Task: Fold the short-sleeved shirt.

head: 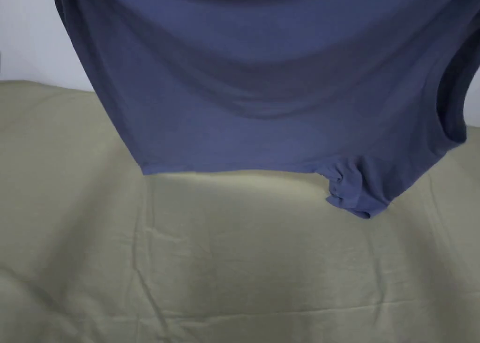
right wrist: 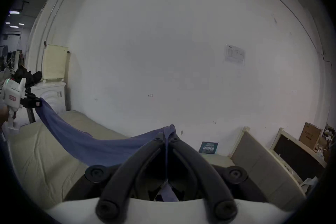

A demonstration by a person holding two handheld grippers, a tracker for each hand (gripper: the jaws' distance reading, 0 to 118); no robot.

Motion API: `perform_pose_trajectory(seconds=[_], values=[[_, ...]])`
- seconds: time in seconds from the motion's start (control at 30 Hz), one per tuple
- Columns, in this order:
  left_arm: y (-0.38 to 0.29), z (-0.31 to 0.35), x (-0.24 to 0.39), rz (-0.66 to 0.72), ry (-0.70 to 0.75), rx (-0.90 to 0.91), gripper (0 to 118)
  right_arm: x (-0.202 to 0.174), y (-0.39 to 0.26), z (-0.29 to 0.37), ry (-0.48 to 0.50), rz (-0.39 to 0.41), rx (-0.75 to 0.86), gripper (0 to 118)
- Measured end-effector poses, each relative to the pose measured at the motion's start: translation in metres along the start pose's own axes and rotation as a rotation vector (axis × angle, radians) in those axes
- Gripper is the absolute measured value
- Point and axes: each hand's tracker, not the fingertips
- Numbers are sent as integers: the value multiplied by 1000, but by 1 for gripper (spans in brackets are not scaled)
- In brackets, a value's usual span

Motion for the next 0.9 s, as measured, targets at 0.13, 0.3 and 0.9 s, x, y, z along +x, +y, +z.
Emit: perform_pose_trajectory(seconds=[0.13, 0.3, 0.9], values=[[-54, 37, 2, 6, -40, 2, 5, -5, -36, 46, 48, 18, -42, 0], [-123, 88, 10, -23, -61, -14, 5, -11, -83, 103, 85, 25, -74, 0], [-329, 209, 34, 61, -144, -209, 5, -73, -291, 284, 276, -108, -324, 0]])
